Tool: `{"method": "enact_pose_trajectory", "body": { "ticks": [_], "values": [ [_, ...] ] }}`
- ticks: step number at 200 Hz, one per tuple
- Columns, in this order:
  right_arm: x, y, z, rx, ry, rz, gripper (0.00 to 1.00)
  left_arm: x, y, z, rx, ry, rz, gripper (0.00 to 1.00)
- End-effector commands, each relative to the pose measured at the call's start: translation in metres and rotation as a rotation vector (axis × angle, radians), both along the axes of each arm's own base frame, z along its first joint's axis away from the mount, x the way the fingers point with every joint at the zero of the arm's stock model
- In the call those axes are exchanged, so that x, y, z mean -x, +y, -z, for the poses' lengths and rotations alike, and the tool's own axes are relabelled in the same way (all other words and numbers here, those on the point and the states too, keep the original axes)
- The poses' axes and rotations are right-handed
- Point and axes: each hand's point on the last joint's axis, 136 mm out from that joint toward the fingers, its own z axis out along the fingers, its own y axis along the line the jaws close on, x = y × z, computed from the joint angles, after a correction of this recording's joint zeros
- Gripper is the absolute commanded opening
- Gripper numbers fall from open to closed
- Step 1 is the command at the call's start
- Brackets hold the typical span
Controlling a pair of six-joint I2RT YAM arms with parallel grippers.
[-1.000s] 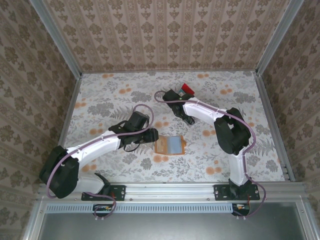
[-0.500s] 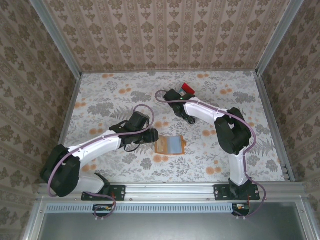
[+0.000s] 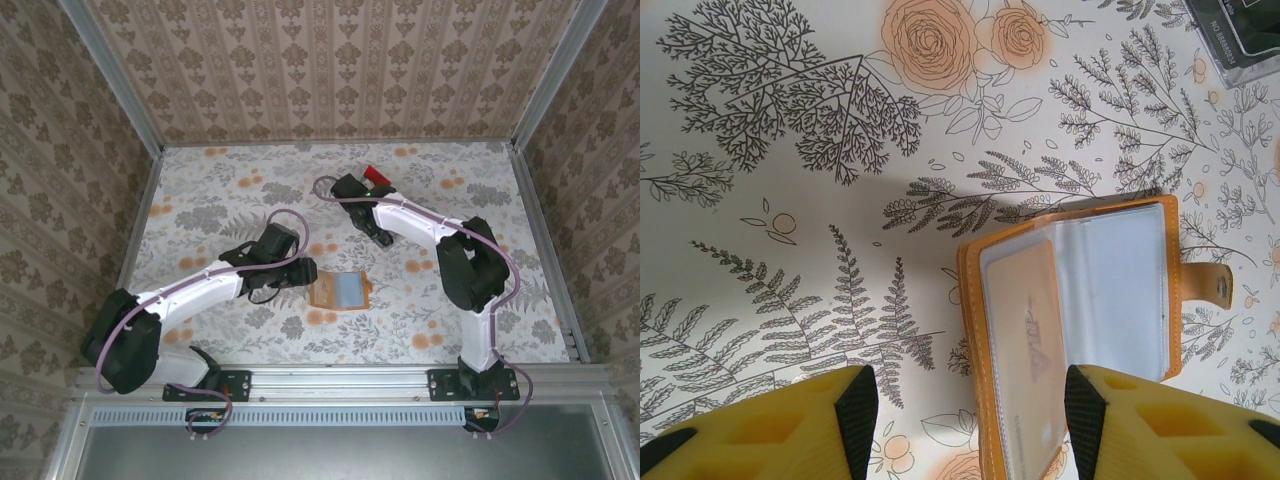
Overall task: Put the credit cards into the card holder
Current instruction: Pick up the credit card from the storage box.
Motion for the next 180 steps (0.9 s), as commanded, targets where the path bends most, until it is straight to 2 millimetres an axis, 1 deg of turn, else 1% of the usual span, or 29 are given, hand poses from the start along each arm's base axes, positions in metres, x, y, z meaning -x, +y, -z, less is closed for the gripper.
{"method": "enact_pose_trajectory", "body": {
  "ticks": [1,24,76,97,132,180],
  "values": [
    [0.007,0.003,-0.013,-0.077,0.018,-0.009,0.06,0.001,0.0,0.005,-0.001,0.023,-0.005,0.55],
    [0.011,0.009,-0.001,-0.135,0.083,-0.008,0.06,0.001,0.0,0.005,0.001,0.024,-0.006,0.55],
    [0.011,0.01,0.018,-0.179,0.143,0.015,0.08,0.001,0.0,0.006,-0.004,0.027,-0.006,0.55],
    [0.012,0.01,0.021,-0.193,0.154,0.023,0.11,0.001,0.0,0.007,-0.006,0.03,-0.008,0.55],
    [0.013,0.011,0.025,-0.233,0.177,0.03,0.15,0.001,-0.002,0.009,-0.007,0.041,-0.002,0.55],
    [0.012,0.008,0.029,-0.247,0.195,0.041,0.16,0.0,-0.003,0.009,-0.005,0.041,-0.003,0.55]
  ]
}}
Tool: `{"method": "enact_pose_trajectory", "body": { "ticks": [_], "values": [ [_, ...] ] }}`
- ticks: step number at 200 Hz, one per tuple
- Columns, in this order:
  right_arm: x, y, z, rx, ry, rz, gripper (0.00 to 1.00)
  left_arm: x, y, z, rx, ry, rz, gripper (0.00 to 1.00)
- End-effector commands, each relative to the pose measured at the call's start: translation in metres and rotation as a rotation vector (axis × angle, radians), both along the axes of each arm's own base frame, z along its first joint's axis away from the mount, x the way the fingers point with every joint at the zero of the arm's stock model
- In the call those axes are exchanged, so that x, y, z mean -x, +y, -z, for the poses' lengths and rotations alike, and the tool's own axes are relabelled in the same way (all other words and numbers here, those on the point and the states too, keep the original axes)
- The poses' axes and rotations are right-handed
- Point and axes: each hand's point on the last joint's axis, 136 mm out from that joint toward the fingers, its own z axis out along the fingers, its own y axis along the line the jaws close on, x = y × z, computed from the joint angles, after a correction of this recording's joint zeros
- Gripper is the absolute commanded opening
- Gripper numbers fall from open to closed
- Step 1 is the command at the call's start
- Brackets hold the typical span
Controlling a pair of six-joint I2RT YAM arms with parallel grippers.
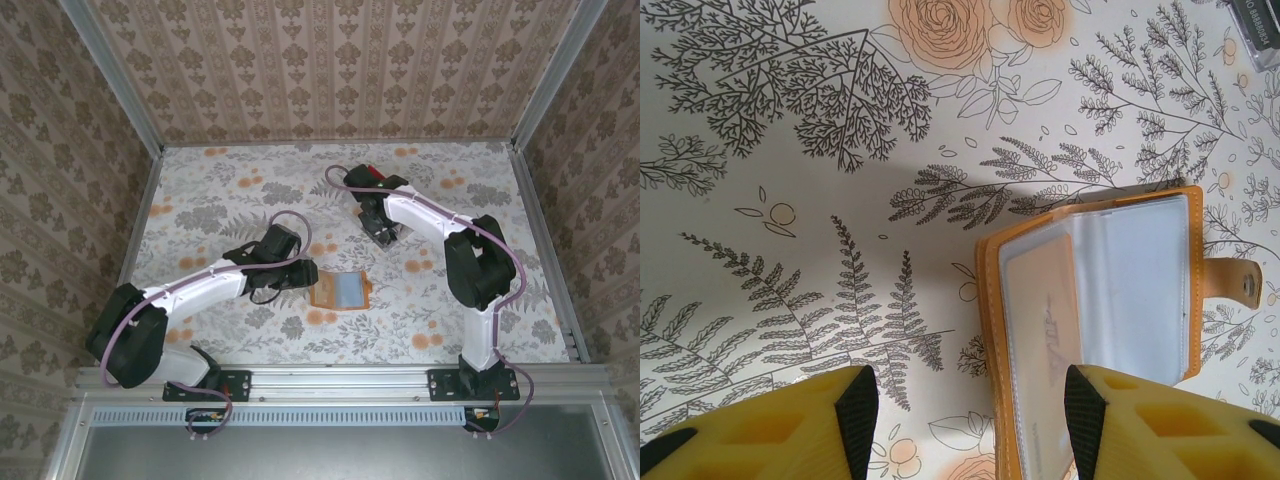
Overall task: Put the credit cards into the card holder
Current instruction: Pick up the credit card from the storage box.
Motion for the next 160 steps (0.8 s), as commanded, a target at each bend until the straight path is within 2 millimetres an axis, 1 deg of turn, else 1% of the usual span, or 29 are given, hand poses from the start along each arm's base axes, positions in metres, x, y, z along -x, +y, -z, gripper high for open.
{"method": "enact_pose_trajectory", "body": {
  "ticks": [1,19,46,60,73,98,126,160],
  "values": [
    [0.006,0.001,0.011,-0.021,0.067,0.011,0.16,-0.002,-0.002,-0.003,0.012,0.009,-0.008,0.55],
    [0.006,0.001,0.013,-0.025,0.075,0.009,0.2,-0.002,-0.002,-0.003,0.01,0.009,-0.008,0.55],
    [0.007,0.003,0.015,-0.032,0.088,0.004,0.19,-0.002,-0.003,-0.002,0.011,0.011,-0.006,0.55],
    [0.007,0.004,0.015,-0.032,0.087,0.004,0.17,-0.003,-0.003,-0.002,0.011,0.01,-0.006,0.55],
    [0.007,0.003,0.014,-0.03,0.085,0.006,0.12,-0.002,-0.002,-0.002,0.009,0.012,-0.006,0.55],
    [0.005,0.003,0.0,-0.041,0.055,0.004,0.09,-0.001,0.0,-0.001,0.006,0.011,-0.011,0.55],
    [0.006,0.002,-0.016,-0.041,0.045,-0.004,0.09,-0.001,-0.001,-0.003,0.008,0.008,-0.009,0.55],
    [0.013,0.0,-0.027,-0.065,0.04,0.035,0.09,-0.002,0.0,-0.005,0.006,0.002,-0.01,0.55]
  ]
}}
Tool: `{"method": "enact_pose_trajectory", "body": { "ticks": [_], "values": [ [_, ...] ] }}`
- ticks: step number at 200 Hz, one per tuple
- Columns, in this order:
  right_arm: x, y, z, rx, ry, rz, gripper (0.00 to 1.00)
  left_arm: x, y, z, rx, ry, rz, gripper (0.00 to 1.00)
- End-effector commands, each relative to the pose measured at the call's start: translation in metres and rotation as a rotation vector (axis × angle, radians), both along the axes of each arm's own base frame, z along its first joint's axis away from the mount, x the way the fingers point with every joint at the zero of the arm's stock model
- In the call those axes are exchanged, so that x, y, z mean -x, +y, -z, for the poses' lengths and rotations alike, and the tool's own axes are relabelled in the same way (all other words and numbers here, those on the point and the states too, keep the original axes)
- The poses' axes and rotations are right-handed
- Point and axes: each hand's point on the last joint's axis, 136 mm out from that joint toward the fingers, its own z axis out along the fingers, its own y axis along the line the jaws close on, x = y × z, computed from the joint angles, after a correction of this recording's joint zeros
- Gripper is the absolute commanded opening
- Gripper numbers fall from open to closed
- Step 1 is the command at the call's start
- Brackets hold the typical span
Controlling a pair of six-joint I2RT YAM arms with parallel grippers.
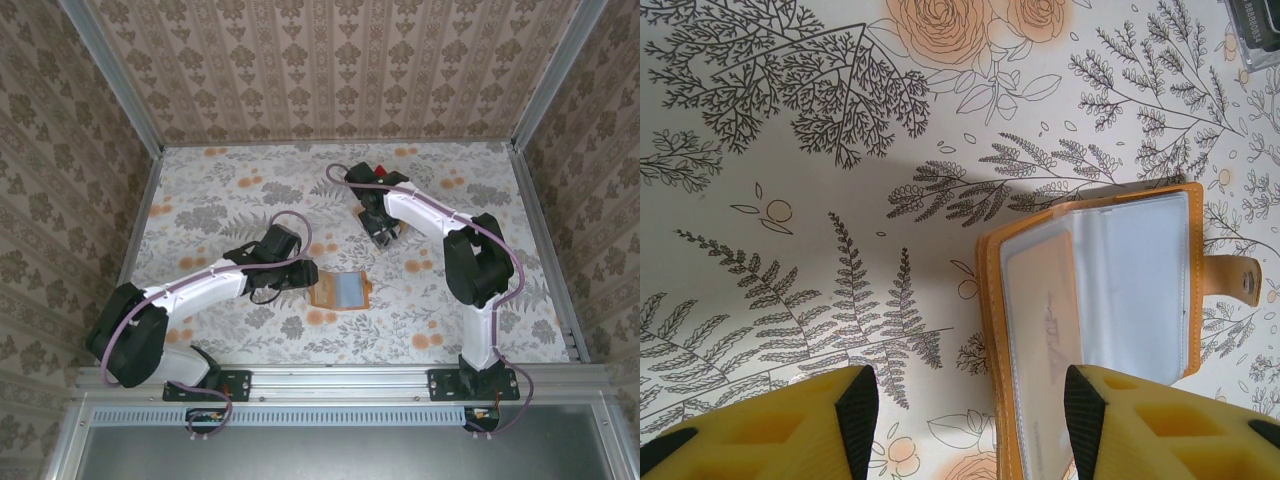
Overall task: Put the credit cards into the card holder
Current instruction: Pick up the credit card from the storage box.
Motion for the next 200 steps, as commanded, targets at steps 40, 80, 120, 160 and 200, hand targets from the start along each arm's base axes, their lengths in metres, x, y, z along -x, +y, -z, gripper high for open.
{"method": "enact_pose_trajectory", "body": {
  "ticks": [40,80,120,160,200],
  "values": [
    [0.023,0.008,-0.017,-0.143,0.036,0.115,0.08,-0.002,0.002,-0.006,0.008,-0.005,-0.017,0.55],
    [0.033,0.02,-0.005,-0.23,0.066,0.17,0.08,0.0,0.004,-0.007,0.007,-0.005,-0.018,0.55],
    [0.027,0.008,-0.001,-0.164,0.036,0.191,0.08,0.0,0.003,-0.008,0.011,-0.006,-0.016,0.55],
    [0.02,0.007,-0.012,-0.176,0.022,0.183,0.07,0.001,0.005,-0.007,0.007,-0.004,-0.019,0.55],
    [0.02,0.006,-0.033,-0.199,-0.015,0.191,0.07,0.001,0.005,-0.009,0.013,-0.01,-0.021,0.55]
  ]
}}
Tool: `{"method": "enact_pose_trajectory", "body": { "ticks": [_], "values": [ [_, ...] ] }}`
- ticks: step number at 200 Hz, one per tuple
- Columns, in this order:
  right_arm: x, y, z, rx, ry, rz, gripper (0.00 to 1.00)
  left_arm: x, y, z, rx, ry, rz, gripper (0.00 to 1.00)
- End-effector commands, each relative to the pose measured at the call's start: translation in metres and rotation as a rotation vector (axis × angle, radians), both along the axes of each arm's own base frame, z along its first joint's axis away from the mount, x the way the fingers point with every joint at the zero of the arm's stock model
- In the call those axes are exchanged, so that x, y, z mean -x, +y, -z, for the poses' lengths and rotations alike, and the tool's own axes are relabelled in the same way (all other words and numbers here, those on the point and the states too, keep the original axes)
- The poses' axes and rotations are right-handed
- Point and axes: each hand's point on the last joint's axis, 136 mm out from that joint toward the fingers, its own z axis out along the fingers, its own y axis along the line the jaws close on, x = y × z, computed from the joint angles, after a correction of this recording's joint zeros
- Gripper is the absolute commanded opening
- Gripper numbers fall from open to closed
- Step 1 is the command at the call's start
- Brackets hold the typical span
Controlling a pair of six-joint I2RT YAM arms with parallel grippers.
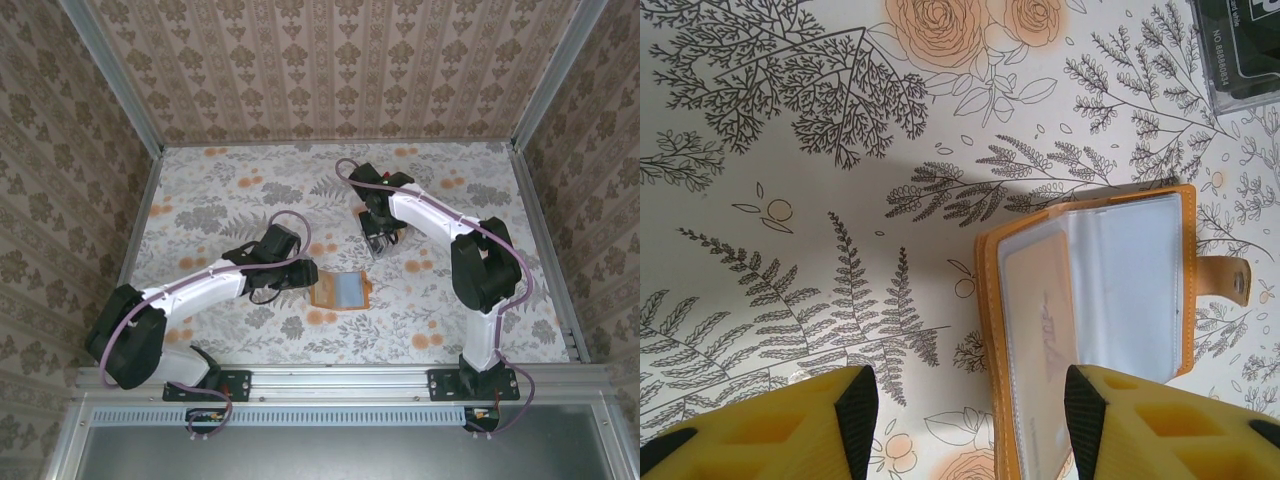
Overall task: Put the credit cards into the card holder
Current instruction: Pick up the credit card from the storage box.
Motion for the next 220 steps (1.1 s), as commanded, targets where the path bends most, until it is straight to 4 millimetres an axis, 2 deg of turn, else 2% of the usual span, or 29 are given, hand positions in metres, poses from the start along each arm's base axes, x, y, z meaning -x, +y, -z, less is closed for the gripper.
{"method": "enact_pose_trajectory", "body": {
  "ticks": [1,77,126,145,173,184,187,196,220],
  "values": [
    [-0.001,-0.006,-0.031,-0.014,-0.047,0.03,0.07,0.001,0.004,-0.006,0.005,-0.006,-0.015,0.55],
    [0.007,-0.01,-0.053,-0.032,-0.082,0.052,0.06,-0.002,0.004,-0.018,0.011,-0.032,-0.016,0.56],
    [0.023,-0.008,-0.099,-0.169,-0.168,0.082,0.06,-0.006,0.005,-0.039,0.05,-0.068,-0.032,0.56],
    [0.034,0.001,-0.111,-0.296,-0.189,0.118,0.04,-0.01,0.002,-0.054,0.105,-0.084,-0.039,0.56],
    [0.054,0.03,-0.122,-0.589,-0.196,0.139,0.04,-0.015,-0.008,-0.081,0.217,-0.102,-0.034,0.59],
    [0.059,0.042,-0.123,-0.707,-0.185,0.141,0.05,-0.017,-0.013,-0.093,0.29,-0.103,-0.032,0.62],
    [0.063,0.046,-0.133,-0.769,-0.2,0.134,0.04,-0.017,-0.014,-0.096,0.315,-0.102,-0.03,0.63],
    [0.067,0.056,-0.138,-0.876,-0.193,0.13,0.04,-0.02,-0.018,-0.106,0.391,-0.101,-0.031,0.65],
    [0.079,0.074,-0.141,-1.064,-0.127,0.119,0.04,-0.026,-0.023,-0.128,0.548,-0.096,-0.025,0.69]
  ]
}}
